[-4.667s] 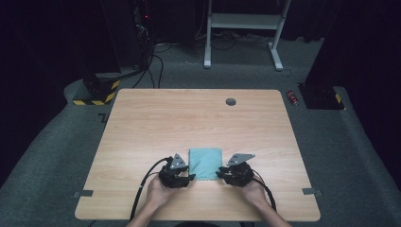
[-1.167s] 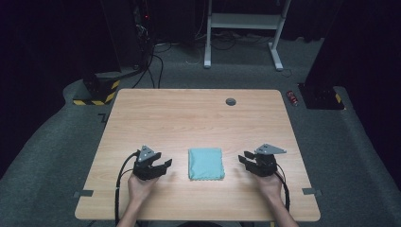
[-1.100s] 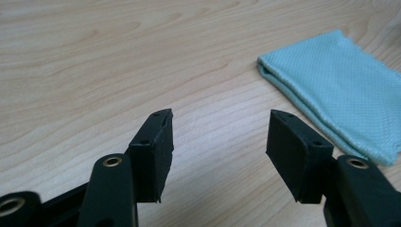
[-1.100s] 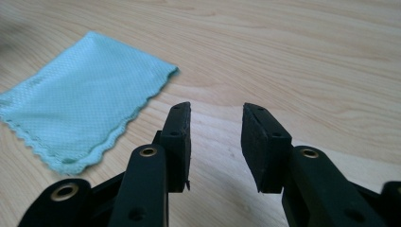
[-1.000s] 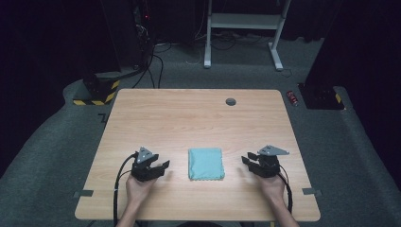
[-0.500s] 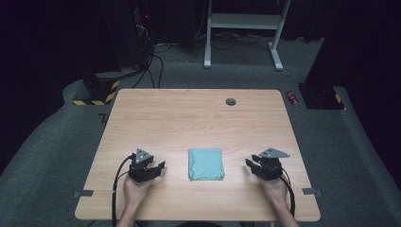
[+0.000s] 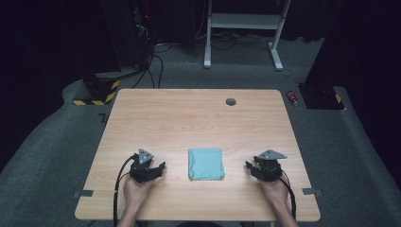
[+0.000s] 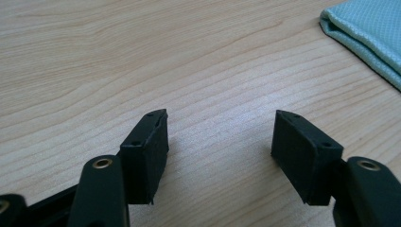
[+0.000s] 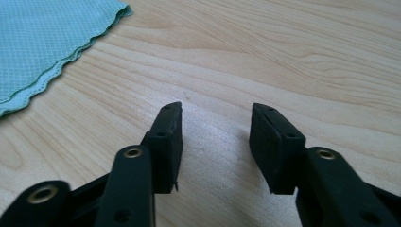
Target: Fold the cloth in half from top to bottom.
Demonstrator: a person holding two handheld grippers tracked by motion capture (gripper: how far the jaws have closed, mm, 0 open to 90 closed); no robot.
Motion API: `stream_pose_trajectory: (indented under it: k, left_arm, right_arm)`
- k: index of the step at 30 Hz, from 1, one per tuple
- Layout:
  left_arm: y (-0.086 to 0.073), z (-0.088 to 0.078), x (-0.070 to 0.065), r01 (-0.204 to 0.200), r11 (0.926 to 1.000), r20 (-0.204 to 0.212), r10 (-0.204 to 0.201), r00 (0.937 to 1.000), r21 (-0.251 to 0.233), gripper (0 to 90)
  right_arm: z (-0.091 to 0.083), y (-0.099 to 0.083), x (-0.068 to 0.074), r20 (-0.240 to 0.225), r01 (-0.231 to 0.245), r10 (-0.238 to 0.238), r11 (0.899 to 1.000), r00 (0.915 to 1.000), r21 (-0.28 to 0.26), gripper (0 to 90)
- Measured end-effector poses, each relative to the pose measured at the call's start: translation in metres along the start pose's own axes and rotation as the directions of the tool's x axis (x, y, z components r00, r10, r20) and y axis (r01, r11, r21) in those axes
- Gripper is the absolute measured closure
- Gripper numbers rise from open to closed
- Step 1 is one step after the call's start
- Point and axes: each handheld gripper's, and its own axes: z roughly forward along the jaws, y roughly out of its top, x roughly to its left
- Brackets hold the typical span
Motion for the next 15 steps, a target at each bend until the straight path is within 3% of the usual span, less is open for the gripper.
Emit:
stream_pose_trajectory:
  k: [15]
  left_arm:
    - [0.0000, 0.0000, -0.0007, -0.006, 1.0000, 0.004, 0.006, 1.0000, 0.004, 33.0]
  right_arm:
    - [0.0005, 0.0001, -0.0004, 0.010, -0.012, 0.012, 1.000, 0.9999, 0.005, 45.4]
